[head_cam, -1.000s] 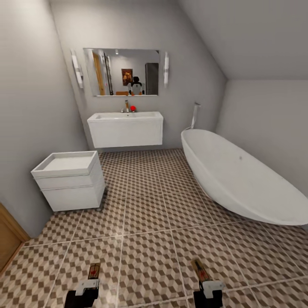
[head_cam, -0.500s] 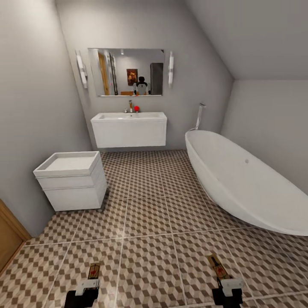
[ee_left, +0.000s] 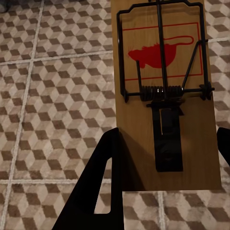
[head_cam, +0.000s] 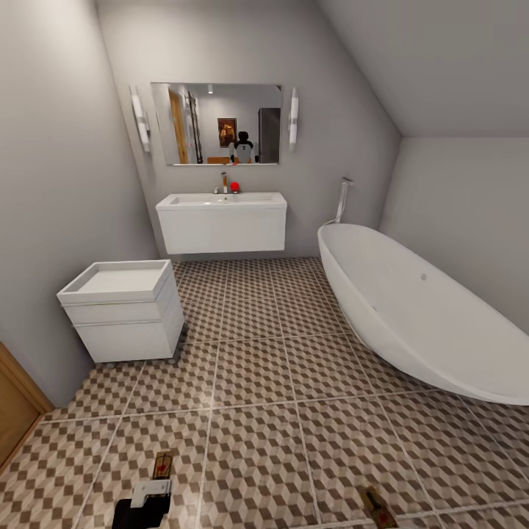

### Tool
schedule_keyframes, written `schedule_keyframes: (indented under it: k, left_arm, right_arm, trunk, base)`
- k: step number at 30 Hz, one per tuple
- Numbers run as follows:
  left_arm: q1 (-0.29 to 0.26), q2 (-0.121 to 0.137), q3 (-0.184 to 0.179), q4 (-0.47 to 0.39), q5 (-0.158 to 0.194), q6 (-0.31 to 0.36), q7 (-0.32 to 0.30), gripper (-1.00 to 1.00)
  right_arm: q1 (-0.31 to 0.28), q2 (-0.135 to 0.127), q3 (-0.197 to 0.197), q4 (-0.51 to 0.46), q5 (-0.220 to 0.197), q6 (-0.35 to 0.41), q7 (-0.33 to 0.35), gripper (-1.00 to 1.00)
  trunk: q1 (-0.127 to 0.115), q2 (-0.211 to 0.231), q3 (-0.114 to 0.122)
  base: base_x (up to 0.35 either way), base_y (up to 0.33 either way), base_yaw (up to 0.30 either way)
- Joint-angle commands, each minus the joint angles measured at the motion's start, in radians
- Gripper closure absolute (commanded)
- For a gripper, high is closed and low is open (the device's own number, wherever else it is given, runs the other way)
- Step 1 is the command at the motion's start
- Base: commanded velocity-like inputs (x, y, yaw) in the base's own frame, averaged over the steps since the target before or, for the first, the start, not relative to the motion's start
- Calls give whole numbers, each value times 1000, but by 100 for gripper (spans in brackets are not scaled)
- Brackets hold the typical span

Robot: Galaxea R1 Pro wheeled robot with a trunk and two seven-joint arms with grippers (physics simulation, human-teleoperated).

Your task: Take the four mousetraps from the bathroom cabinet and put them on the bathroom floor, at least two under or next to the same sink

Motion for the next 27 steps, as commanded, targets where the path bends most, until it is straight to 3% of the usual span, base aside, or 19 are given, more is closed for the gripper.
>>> schedule_keyframes:
  k: [1, 7, 27]
  left_arm:
    - [-1, -1, -6, 2, -6, -3, 9, 100]
    - [-1, -1, -6, 2, -6, -3, 8, 100]
    - [-1, -1, -6, 2, -6, -2, 9, 100]
  right_arm:
    - [-1, 1, 9, 16, 3, -1, -9, 100]
    - [-1, 7, 9, 141, 3, 0, -8, 100]
    - [-1, 8, 9, 149, 3, 0, -8, 100]
  trunk:
    - [0, 0, -1]
    - [0, 0, -1]
    - [0, 0, -1]
  base:
    - [0, 0, 0]
    - [0, 0, 0]
    - [0, 0, 0]
